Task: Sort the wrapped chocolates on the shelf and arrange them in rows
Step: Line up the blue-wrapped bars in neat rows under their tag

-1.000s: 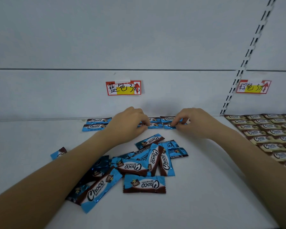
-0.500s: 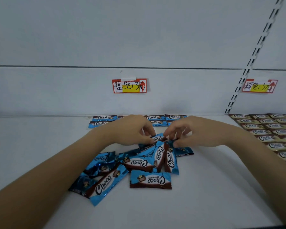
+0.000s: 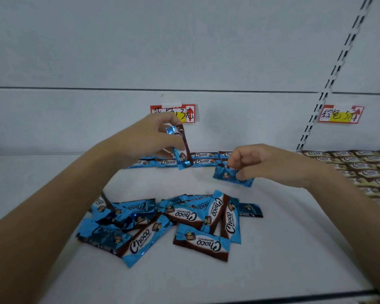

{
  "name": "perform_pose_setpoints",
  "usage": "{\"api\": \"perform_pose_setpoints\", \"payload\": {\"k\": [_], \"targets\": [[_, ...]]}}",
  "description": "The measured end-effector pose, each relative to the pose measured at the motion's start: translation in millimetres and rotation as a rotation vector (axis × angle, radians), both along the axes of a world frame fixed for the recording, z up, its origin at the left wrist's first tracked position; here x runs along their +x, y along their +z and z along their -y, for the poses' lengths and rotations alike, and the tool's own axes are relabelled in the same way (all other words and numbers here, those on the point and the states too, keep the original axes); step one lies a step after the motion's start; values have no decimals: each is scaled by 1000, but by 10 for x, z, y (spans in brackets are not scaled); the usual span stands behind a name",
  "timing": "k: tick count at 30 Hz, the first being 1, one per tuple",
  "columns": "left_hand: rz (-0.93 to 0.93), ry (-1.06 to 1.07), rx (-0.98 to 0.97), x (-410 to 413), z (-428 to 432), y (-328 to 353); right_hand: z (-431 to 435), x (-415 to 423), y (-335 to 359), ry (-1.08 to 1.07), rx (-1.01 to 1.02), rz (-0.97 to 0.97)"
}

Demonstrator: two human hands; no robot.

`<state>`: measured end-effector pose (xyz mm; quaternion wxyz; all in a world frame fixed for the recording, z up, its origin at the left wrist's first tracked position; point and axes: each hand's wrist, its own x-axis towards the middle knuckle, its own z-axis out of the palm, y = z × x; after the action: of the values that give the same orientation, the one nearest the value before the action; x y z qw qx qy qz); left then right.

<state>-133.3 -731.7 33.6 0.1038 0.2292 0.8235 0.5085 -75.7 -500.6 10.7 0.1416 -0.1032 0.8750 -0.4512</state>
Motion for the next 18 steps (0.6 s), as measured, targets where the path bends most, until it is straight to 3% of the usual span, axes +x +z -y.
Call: {"api": "perform_pose_setpoints", "payload": {"k": [5, 10, 14, 18], "targets": [[30, 48, 30, -65, 219, 16, 180, -21, -46, -71, -141, -64], [92, 165, 194, -134, 523, -111, 396, -86, -91, -96, -195, -149], [84, 196, 262, -147, 671, -219, 584, -141, -62, -169, -399, -96], [13, 159, 174, -125, 748, -248, 674, -175, -94, -172, -299, -149]]}}
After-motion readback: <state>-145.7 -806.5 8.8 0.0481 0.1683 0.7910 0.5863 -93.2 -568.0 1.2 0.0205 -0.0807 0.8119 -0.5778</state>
